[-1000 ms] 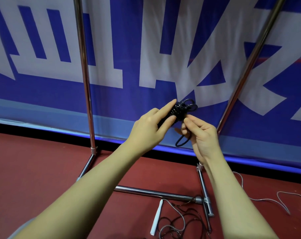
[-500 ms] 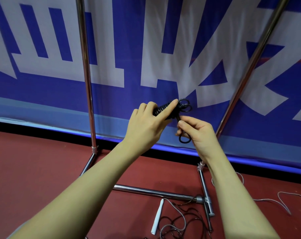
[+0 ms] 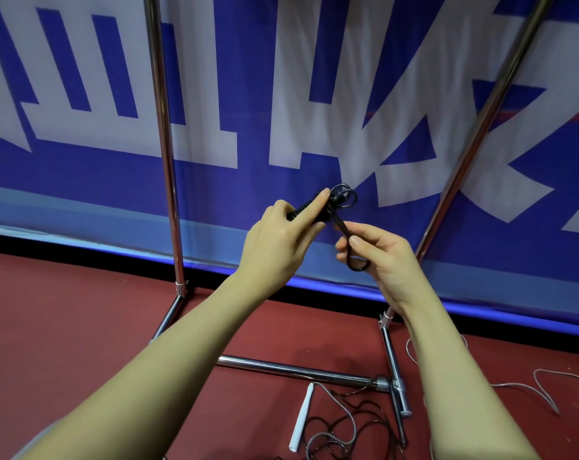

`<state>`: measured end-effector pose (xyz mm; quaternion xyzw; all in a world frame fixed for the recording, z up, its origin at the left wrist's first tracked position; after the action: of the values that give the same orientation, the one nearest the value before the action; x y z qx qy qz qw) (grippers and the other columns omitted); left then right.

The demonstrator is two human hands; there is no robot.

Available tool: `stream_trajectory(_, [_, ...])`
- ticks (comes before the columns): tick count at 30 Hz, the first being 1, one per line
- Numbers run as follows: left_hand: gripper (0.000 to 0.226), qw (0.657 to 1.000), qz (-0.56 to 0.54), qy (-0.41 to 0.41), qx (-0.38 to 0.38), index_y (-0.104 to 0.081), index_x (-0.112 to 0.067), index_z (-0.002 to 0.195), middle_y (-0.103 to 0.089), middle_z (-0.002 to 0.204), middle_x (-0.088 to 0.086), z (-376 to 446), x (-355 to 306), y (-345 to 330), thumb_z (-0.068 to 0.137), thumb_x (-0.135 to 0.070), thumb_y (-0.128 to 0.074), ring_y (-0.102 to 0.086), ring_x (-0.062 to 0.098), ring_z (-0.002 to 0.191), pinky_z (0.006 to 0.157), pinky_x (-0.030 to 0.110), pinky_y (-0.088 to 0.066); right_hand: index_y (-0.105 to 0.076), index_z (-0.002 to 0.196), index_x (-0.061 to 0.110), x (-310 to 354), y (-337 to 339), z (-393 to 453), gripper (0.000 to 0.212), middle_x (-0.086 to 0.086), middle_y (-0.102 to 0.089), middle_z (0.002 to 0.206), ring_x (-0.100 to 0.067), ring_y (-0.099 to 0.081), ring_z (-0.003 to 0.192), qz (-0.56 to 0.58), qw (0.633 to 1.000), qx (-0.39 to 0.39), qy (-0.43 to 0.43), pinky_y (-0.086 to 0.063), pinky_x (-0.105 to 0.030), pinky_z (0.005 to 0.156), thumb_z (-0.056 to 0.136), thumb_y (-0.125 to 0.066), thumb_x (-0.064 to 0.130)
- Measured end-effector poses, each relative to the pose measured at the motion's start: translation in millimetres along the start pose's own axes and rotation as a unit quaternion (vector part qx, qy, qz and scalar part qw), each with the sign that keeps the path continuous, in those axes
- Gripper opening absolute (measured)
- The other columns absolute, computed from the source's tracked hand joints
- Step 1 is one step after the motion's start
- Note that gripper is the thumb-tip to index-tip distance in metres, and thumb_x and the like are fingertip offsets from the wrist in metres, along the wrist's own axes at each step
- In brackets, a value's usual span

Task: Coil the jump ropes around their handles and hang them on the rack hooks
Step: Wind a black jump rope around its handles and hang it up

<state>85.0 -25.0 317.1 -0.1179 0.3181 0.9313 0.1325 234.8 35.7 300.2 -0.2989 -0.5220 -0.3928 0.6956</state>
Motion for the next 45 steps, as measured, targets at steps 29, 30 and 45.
stream_trajectory(29, [0.055,0.95,-0.301,0.068,0.055,-0.058,-0.027,0.133,-0.06,0.082,-0.006,-5,-5,1,0.08,-0.04,-0.068,-0.056,0.007,0.07,0.077,0.03,-0.051,-0.068,0.108,0.009,0,-2,3,0.022,0.0,-0.062,0.072,-0.01,-0.048,0.063,0.052,0.997,-0.055,0.025,-0.042,-0.022,0.057,0.093,-0.054,0.002])
stream_trajectory(30, [0.061,0.959,-0.273,0.052,0.055,-0.056,-0.028,0.135,-0.057,0.084,-0.01,-5,-6,0,0.077,-0.042,-0.07,-0.054,0.004,0.074,0.077,0.025,-0.049,-0.07,0.105,0.01,0,0,2,0.021,-0.001,-0.061,0.071,-0.011,-0.048,0.062,0.057,0.996,-0.064,0.026,-0.041,-0.022,0.056,0.092,-0.055,0.001])
stream_trajectory(45, [0.047,0.95,-0.291,0.076,0.088,-0.046,-0.043,0.138,-0.057,0.075,-0.01,-5,-18,-5,0.093,-0.04,-0.057,-0.05,0.007,0.063,0.064,0.028,-0.047,-0.077,0.074,0.013,8,12,-4,0.013,-0.002,-0.058,0.057,-0.009,-0.046,0.053,0.09,0.99,-0.106,0.037,-0.035,-0.018,0.049,0.081,-0.066,0.009])
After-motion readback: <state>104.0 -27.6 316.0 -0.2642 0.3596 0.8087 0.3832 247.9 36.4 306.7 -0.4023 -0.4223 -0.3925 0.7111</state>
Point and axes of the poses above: each hand's wrist, its own z-axis towards the middle knuckle, its own y-axis out of the back of the hand, x = y × z, the point moved 6 cm from there along z, towards the middle knuckle
